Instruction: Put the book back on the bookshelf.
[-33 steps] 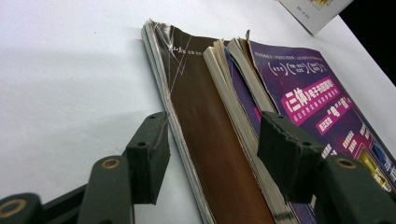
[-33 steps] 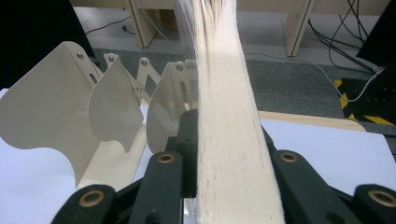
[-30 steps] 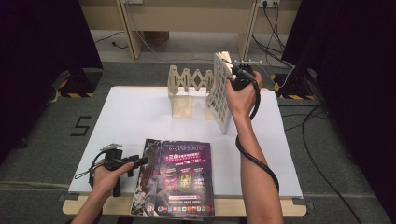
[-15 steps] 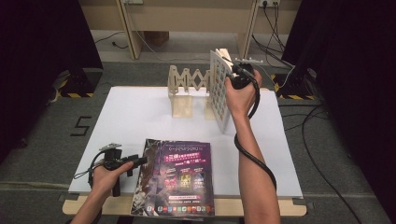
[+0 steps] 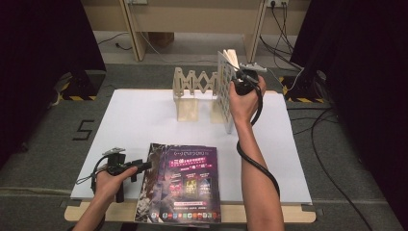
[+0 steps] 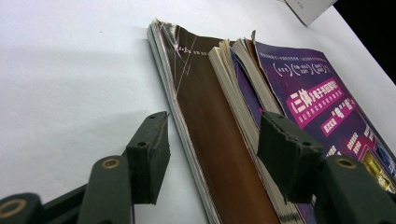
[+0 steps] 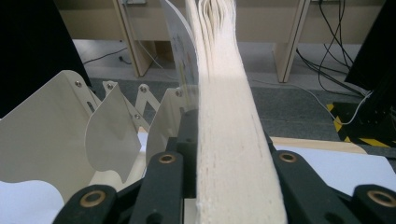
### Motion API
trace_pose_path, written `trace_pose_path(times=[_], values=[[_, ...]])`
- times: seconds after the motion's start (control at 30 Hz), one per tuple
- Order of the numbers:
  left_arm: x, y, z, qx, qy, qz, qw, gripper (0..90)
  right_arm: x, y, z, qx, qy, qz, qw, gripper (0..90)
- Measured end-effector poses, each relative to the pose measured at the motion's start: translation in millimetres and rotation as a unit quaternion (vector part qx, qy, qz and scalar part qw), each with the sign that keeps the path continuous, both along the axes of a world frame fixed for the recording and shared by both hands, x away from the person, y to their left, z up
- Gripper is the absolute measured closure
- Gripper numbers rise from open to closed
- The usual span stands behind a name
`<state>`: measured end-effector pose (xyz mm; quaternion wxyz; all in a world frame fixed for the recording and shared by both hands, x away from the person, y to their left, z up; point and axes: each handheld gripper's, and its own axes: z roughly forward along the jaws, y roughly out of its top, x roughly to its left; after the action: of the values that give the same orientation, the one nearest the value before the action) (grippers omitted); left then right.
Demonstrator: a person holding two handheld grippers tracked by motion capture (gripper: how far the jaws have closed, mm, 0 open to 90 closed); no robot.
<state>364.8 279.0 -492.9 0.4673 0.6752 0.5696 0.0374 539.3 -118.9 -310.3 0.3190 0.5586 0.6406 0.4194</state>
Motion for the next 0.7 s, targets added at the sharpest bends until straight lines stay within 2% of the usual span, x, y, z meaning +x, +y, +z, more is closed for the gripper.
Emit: trace_pose_path(times=[0.33, 0.5, 0.7], values=[[-0.7, -1.5, 0.8, 0.000, -0.001, -0.002, 1.0000, 42.3, -0.6, -2.8, 6.5, -0.002, 0.016, 0.011, 0.9998, 68.1], [-0.4, -1.0, 0.8, 0.000, -0.002, -0.002, 1.0000, 42.3, 3.5, -4.5, 7.5, 0.003, 0.030, 0.014, 0.9994, 67.2], [-0.3, -0.7, 0.7, 0.001, -0.002, -0.001, 1.0000, 42.3, 4.9, -4.9, 5.3, 0.007, 0.035, 0.015, 0.9993, 68.8]])
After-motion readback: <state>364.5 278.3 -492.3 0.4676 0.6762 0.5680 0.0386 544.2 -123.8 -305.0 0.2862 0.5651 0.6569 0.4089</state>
